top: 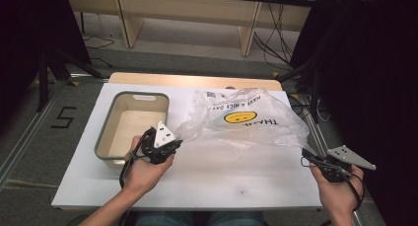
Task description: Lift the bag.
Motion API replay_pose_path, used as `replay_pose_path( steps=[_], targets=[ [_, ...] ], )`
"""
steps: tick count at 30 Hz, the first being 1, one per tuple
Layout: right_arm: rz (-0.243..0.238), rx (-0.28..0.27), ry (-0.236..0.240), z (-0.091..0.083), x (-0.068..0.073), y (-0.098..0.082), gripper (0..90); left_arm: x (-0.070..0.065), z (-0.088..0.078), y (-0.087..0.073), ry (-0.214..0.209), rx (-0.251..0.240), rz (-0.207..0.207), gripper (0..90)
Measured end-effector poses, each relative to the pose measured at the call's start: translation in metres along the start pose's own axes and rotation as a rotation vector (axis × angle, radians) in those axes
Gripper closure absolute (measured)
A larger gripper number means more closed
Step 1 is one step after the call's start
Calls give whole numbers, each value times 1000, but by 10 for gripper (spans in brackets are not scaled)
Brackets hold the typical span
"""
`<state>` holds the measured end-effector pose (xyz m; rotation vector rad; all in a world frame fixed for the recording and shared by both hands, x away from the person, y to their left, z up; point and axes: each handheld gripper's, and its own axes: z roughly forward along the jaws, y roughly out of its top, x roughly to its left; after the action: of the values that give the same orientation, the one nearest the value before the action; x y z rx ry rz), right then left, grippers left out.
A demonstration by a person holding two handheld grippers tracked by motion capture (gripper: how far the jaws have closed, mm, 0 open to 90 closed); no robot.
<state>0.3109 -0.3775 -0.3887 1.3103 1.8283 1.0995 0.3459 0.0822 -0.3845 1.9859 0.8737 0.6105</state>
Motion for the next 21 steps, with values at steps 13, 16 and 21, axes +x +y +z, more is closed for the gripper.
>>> replay_pose_path(
  steps=[13,16,21],
  targets=[
    [7,-30,-16,-4,-1,2,900,3,-23,27,33,-172,24,890],
    [6,-45,-18,-6,0,4,900,7,-26,30,45,-190,8,890],
    [-5,-61,-12,-8,3,9,900,10,-29,33,56,-221,-4,890]
  ],
)
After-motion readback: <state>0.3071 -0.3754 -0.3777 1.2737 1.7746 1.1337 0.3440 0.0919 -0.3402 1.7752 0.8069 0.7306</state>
